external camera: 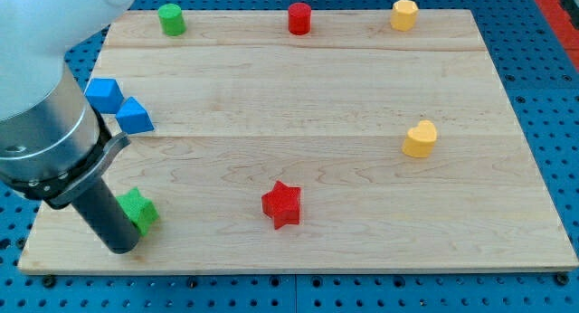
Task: Slide the green star to the bottom right
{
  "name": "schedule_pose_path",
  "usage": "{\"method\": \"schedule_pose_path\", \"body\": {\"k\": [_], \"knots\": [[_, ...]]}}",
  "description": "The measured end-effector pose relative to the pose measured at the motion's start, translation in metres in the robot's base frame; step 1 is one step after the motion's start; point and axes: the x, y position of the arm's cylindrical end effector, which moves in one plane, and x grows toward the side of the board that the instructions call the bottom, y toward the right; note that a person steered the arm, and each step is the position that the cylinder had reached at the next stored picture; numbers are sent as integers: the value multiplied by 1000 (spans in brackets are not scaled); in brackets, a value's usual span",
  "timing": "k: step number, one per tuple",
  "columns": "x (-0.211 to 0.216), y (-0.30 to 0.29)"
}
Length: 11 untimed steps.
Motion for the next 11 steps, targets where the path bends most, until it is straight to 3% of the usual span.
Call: {"method": "schedule_pose_path", "body": {"k": [2,4,8,9,10,11], "knots": [[-45,-30],[-104,94],[-127,92],[-145,140],[-164,120],[-164,154]]}}
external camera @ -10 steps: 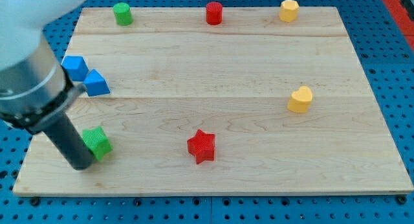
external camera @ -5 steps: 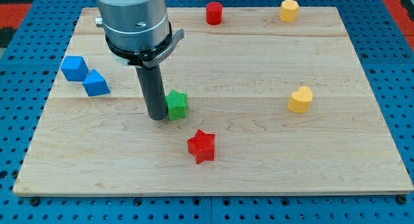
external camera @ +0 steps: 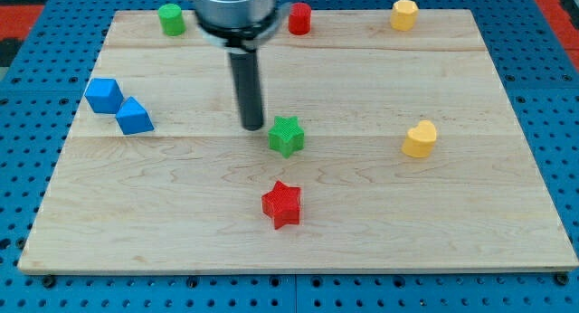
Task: Slide the green star to the bottom right
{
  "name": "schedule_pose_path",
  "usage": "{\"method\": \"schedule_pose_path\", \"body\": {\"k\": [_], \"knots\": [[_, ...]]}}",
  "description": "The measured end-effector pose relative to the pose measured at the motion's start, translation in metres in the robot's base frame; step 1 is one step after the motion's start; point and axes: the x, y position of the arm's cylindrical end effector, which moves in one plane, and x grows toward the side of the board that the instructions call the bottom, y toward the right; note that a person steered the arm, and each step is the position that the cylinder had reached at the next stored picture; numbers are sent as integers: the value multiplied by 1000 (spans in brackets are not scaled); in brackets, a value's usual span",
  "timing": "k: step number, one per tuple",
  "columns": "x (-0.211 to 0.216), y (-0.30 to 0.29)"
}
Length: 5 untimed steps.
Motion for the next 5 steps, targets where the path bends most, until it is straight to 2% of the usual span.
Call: {"method": "schedule_pose_path", "body": {"k": [1,2,3,4,5], "knots": [[15,70],[35,93],[35,80],[40,32],[26,-8]]}}
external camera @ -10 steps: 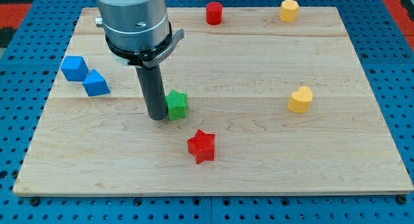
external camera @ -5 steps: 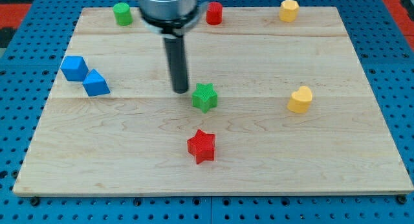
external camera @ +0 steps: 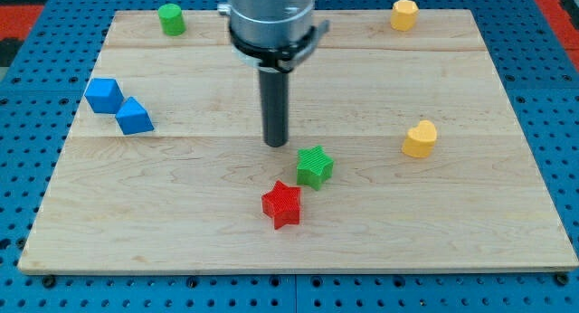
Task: Slide the green star to the bottom right
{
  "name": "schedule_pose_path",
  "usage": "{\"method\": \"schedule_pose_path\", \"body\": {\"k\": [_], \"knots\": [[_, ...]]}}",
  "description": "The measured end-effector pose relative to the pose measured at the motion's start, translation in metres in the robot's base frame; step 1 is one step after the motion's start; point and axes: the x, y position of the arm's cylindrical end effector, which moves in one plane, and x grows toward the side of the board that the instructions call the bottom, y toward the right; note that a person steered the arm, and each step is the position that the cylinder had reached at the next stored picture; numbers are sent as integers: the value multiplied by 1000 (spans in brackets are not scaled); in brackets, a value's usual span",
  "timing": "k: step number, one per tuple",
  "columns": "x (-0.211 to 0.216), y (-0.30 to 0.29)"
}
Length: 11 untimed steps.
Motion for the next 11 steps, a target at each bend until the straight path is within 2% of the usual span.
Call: {"method": "schedule_pose_path", "body": {"k": [1,2,3,4,6,7,8,9,10,11], "knots": [[24,28],[28,100],[43,70],[44,12],[63,124],[84,152],[88,96],[115,120],[123,183],[121,179]]}}
